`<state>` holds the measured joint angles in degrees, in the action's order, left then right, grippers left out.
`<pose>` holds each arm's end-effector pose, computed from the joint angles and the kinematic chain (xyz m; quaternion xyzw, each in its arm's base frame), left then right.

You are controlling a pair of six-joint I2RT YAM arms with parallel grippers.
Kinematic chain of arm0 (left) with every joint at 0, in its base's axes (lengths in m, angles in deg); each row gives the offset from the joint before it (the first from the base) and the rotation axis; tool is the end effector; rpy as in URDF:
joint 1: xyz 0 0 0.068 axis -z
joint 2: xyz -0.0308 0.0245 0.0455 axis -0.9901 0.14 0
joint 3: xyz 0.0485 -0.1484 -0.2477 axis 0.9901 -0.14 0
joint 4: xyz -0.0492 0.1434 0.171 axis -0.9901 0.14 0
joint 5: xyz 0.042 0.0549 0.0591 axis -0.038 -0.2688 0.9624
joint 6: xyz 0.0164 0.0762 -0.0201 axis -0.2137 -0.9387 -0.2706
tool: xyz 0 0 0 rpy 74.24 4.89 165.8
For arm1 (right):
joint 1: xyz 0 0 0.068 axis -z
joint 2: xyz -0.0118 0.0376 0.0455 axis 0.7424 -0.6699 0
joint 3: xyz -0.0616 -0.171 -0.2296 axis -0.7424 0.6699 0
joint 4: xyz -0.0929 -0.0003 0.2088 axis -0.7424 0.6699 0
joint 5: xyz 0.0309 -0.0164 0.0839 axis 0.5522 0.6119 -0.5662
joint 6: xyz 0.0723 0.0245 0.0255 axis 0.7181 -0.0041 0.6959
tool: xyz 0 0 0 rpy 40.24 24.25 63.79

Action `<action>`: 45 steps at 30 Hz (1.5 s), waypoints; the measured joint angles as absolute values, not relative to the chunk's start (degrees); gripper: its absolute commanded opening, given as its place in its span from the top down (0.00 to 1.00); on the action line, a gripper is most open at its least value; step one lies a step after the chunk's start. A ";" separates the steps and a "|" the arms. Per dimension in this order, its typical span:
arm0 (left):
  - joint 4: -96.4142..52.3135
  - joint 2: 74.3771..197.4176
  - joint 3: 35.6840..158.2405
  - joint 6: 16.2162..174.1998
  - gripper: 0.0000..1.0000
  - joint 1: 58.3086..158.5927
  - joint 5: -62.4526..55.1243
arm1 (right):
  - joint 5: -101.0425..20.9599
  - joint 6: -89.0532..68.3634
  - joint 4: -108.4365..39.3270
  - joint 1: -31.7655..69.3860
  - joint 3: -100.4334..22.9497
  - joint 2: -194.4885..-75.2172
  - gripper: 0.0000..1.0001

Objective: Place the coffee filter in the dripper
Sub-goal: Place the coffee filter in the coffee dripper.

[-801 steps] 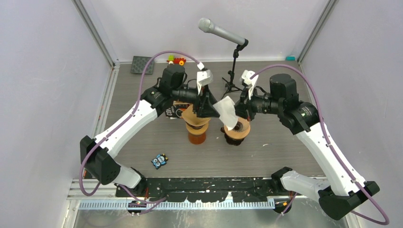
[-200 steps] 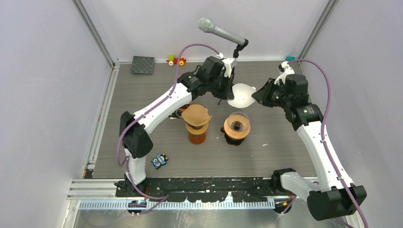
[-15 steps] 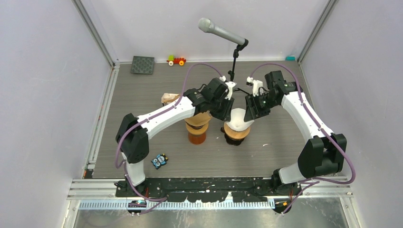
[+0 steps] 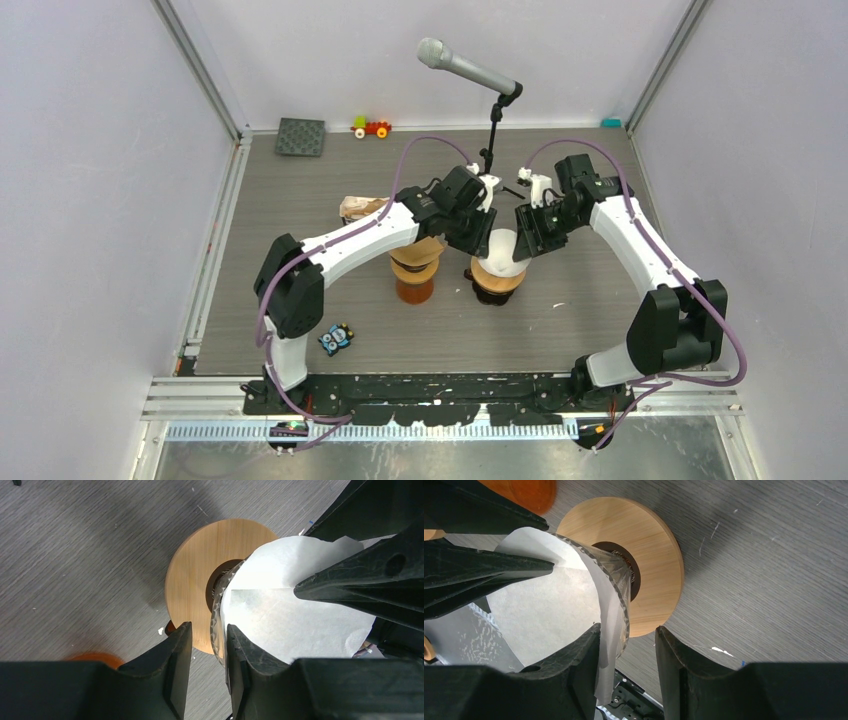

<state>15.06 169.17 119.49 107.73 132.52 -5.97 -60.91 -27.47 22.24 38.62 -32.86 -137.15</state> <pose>0.2584 -0.3343 0.2833 0.2449 0.9005 -0.2801 0.2250 0.2402 0.0730 0.2775 -0.2030 0.9350 0.2415 0.1619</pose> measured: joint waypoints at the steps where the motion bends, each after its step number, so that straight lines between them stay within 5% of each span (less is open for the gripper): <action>1: 15.06 169.17 119.49 107.73 0.66 132.52 -5.95 | -60.89 -27.47 22.24 38.51 -32.86 -137.08 0.53; 13: 15.45 169.17 120.73 107.38 0.49 132.52 -5.99 | -59.62 -27.29 21.84 36.74 -32.58 -136.23 0.53; 45: 14.99 171.05 120.43 107.66 0.48 132.52 -7.68 | -55.97 -24.08 17.03 34.99 -28.76 -135.86 0.57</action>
